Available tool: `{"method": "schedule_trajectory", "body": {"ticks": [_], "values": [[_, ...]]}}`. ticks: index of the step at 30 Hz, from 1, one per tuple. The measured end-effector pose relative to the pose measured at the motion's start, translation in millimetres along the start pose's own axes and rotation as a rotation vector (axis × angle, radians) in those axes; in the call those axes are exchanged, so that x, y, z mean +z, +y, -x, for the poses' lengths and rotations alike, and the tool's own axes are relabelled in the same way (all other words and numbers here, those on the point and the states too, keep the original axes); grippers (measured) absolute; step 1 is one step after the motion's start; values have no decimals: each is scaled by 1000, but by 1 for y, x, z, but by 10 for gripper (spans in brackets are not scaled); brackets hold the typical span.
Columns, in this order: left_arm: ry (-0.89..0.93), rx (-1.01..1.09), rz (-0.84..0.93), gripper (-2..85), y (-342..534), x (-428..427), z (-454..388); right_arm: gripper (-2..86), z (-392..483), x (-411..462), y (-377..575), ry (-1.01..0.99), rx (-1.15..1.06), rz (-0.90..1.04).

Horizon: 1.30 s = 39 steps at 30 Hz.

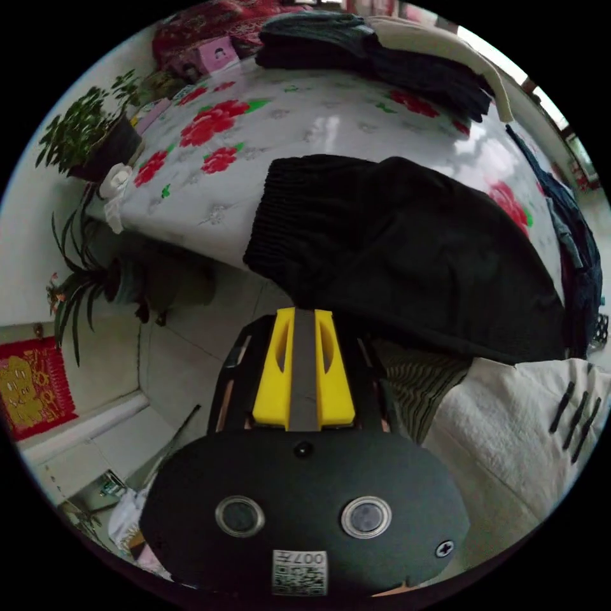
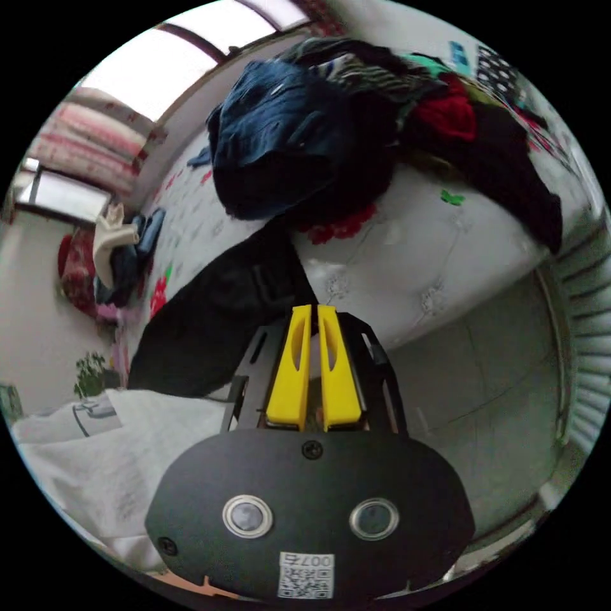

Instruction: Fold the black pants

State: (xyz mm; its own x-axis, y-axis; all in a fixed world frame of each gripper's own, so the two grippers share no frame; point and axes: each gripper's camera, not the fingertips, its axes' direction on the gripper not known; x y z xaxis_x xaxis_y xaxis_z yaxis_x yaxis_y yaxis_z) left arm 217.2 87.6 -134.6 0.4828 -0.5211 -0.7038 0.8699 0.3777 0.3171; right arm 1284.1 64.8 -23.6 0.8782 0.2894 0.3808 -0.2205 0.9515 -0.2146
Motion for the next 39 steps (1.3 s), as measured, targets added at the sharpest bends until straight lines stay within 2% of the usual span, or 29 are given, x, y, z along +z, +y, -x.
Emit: {"method": "schedule_trajectory", "body": {"ticks": [4, 7, 10, 13, 17, 22, 26, 31, 34, 36, 38, 39], "values": [[185, -229, -97, 64, 38, -7, 57, 80, -43, 5, 28, -312, 234, -120], [396, -407, -141, 82, 55, 11, 90, 108, -48, 32, 40, -404, 295, -117], [549, -533, -178, 101, 63, 31, 110, 124, -38, 61, 38, -414, 297, -84], [592, -605, -191, 117, 63, 44, 128, 126, -21, 69, 40, -264, 330, -175], [645, -665, -202, 137, 65, 56, 155, 118, -11, 78, 38, -209, 404, -227], [748, -665, -272, 147, 70, 57, 188, 102, -7, 90, 25, -309, 380, -188], [770, -630, -293, 142, 80, 57, 204, 74, -6, 101, 22, -267, 437, -202], [826, -791, -386, 142, 112, 71, 250, 21, -6, 114, 12, -326, 488, -189], [871, -863, -459, 142, 122, 80, 271, 7, 25, 110, -8, -386, 371, -227], [873, -844, -451, 143, 116, 87, 275, 3, 69, 106, -25, -407, 175, -215], [877, -807, -424, 144, 105, 94, 274, 0, 151, 106, -40, -417, -176, -139], [871, -785, -405, 143, 97, 99, 271, 0, 174, 108, -41, -415, -273, -112]]}}
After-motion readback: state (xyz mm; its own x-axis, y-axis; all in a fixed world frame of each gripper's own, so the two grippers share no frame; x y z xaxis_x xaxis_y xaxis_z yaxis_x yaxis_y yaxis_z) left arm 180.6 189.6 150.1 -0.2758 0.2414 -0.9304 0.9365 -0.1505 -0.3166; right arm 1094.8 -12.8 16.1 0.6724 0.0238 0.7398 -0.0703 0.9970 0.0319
